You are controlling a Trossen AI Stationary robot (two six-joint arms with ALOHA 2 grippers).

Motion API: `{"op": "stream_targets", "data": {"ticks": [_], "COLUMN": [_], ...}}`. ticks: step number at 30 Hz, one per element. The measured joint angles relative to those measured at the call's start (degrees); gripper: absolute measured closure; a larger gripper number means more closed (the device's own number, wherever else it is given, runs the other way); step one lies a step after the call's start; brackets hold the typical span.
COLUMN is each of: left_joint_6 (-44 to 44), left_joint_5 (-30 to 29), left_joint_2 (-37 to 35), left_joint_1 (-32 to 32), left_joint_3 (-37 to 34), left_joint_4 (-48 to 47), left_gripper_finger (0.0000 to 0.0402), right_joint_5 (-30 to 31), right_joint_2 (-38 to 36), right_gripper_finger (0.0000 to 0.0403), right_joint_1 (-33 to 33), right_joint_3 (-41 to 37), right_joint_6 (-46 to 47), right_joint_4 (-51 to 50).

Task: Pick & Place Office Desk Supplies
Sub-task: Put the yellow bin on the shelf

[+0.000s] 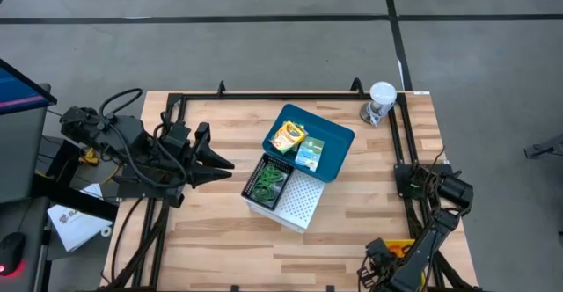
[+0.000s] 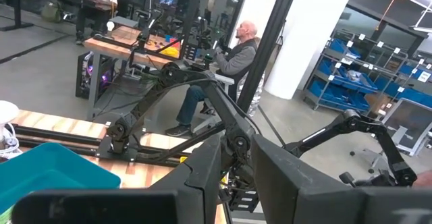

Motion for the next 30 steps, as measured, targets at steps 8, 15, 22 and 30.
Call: {"op": "stream_targets", "data": {"ticks": [8, 15, 22, 30], "left_joint_6": [0.0, 0.0, 0.4, 0.5], "left_joint_5": [0.0, 0.0, 1.3, 2.6], "left_joint_2": [0.0, 0.0, 0.0, -0.6], "left_joint_1": [0.0, 0.0, 0.0, -0.3], "left_joint_3": [0.0, 0.0, 0.0, 0.0], "left_joint_4": [0.0, 0.0, -0.1, -2.7], "left_gripper_finger": [0.0325, 0.0325, 0.0325, 0.0325], "right_joint_5": [1.0, 3.9, 8.3, 11.3], "right_joint_2": [0.0, -0.1, -0.1, 0.0], "right_gripper_finger": [0.0398, 0.0400, 0.0401, 0.0402], "right_joint_1": [0.0, -2.5, -7.1, -11.7], "right_joint_3": [0.0, 1.9, 5.8, 11.5], "right_joint_6": [-1.0, -4.6, -11.4, -19.9], "right_joint_4": [2.2, 3.2, 1.0, -5.4]}}
